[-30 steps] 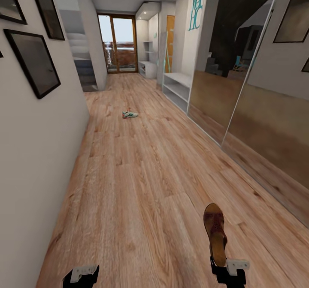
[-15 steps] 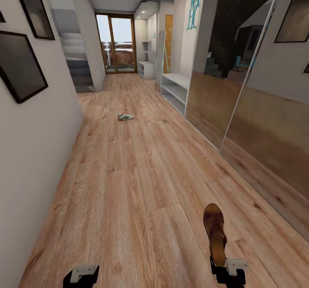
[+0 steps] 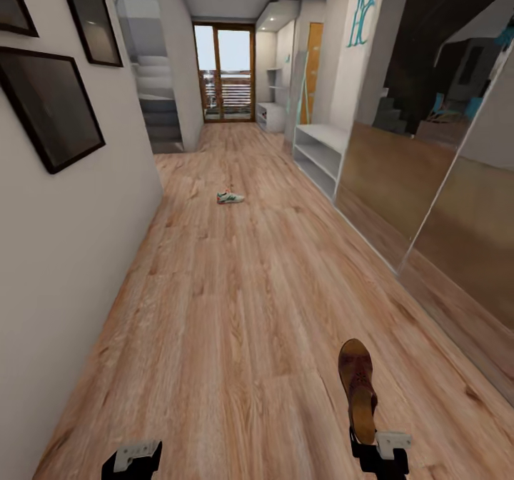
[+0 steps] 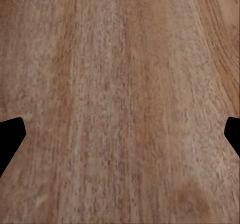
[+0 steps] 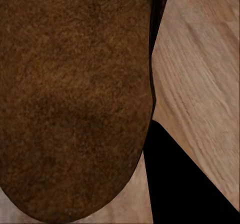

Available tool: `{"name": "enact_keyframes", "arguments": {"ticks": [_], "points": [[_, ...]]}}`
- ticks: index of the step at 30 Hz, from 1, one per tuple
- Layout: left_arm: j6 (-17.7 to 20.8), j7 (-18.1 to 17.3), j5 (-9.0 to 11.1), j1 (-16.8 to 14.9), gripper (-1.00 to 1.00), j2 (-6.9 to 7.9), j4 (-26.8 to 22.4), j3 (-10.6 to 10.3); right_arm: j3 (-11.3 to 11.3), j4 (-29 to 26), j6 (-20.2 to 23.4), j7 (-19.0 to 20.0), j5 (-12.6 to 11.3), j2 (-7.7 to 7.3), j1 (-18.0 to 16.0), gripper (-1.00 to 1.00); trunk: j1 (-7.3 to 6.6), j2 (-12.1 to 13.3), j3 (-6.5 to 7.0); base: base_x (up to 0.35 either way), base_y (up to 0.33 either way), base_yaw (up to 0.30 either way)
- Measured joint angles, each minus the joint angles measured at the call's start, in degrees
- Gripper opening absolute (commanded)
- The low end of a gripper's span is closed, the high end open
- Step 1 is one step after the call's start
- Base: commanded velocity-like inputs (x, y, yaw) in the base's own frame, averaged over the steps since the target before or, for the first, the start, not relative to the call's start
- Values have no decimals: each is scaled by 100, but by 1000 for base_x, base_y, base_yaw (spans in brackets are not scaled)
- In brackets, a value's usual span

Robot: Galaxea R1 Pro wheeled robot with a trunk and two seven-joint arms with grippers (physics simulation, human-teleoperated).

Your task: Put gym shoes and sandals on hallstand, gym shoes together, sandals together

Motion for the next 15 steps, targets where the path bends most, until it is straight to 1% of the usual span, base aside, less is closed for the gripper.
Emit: {"name": "enact_keyframes", "arguments": {"ticks": [9,13,15], "points": [[0,-1,1,0,100,0,0,3,0,0,8,0,3,0,0,-100,0,0,0,330,-79,278],[0,-1,-3,0,100,-5,2,3,-1,5,9,0,3,0,0,-100,0,0,0,333,-34,274],[0,-1,-3,-1,100,-5,6,3,0,7,10,0,5,-3,1,-100,0,0,0,336,-7,127]]}}
